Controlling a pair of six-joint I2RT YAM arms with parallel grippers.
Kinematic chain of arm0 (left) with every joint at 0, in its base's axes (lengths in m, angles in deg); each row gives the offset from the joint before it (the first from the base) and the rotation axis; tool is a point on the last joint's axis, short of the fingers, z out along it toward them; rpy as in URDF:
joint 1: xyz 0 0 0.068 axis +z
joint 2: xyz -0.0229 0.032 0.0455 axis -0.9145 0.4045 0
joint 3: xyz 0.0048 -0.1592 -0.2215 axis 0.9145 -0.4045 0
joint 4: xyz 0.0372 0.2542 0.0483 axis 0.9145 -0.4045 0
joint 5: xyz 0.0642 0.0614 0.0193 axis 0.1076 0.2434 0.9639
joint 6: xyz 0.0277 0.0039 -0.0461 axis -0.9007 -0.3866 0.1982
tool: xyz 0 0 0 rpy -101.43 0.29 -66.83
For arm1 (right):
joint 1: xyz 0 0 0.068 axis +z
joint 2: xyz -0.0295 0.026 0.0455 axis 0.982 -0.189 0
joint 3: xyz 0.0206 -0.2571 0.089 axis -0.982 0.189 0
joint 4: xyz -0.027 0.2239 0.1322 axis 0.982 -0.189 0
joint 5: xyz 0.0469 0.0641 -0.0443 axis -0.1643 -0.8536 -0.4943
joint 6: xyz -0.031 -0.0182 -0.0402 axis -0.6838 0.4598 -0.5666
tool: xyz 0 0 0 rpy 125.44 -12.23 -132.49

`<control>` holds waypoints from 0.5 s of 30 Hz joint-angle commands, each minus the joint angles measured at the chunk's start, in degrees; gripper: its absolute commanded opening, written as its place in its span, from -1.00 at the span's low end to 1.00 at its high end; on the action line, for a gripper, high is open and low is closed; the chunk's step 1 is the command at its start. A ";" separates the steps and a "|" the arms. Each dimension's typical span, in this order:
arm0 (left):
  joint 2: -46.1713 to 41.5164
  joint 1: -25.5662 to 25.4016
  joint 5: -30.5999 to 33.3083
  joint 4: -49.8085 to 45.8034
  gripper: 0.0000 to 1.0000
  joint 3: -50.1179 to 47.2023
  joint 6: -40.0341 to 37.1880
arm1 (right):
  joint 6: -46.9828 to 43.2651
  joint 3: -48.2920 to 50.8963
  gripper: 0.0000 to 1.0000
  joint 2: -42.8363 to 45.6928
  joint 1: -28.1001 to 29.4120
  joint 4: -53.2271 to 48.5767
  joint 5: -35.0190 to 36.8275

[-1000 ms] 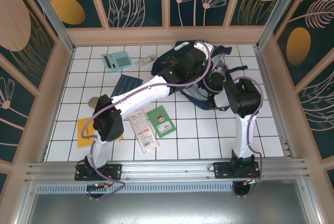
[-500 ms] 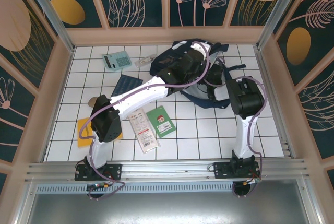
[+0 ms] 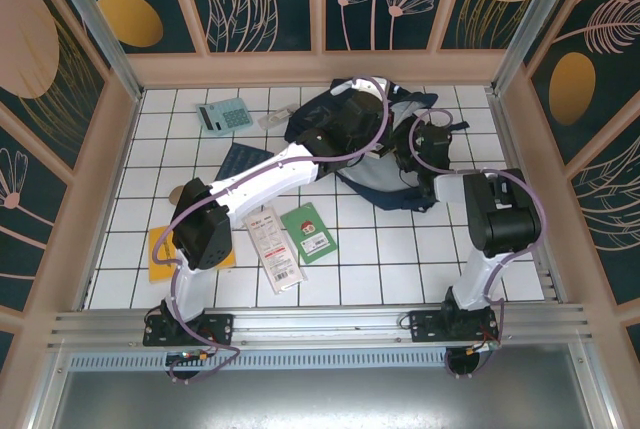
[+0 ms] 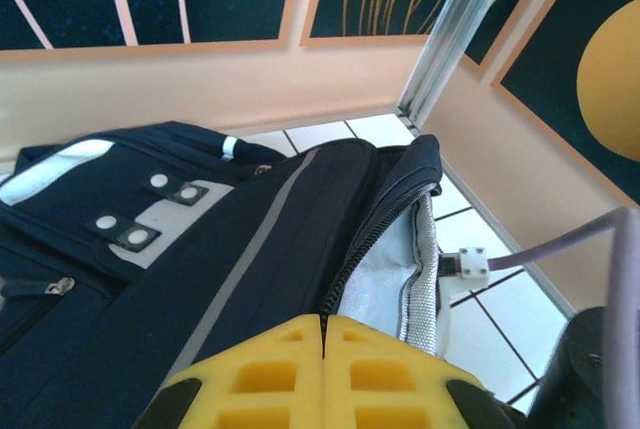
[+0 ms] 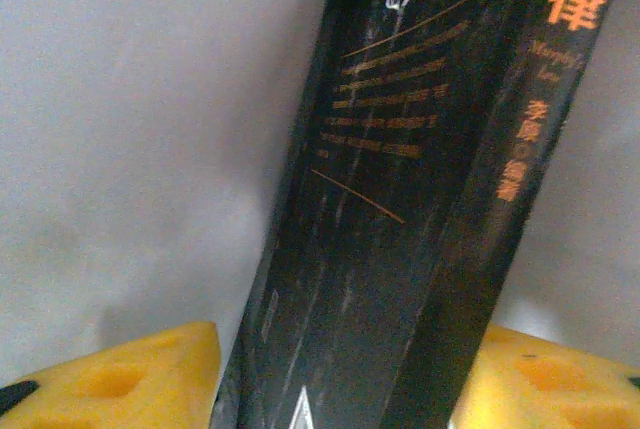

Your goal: Pack books, pencil case, and school supplies into a backpack

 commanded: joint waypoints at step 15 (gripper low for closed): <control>0.04 -0.83 -6.78 3.36 -1.00 5.11 1.96 | 1.60 -8.62 -1.00 -11.81 2.32 6.01 -5.53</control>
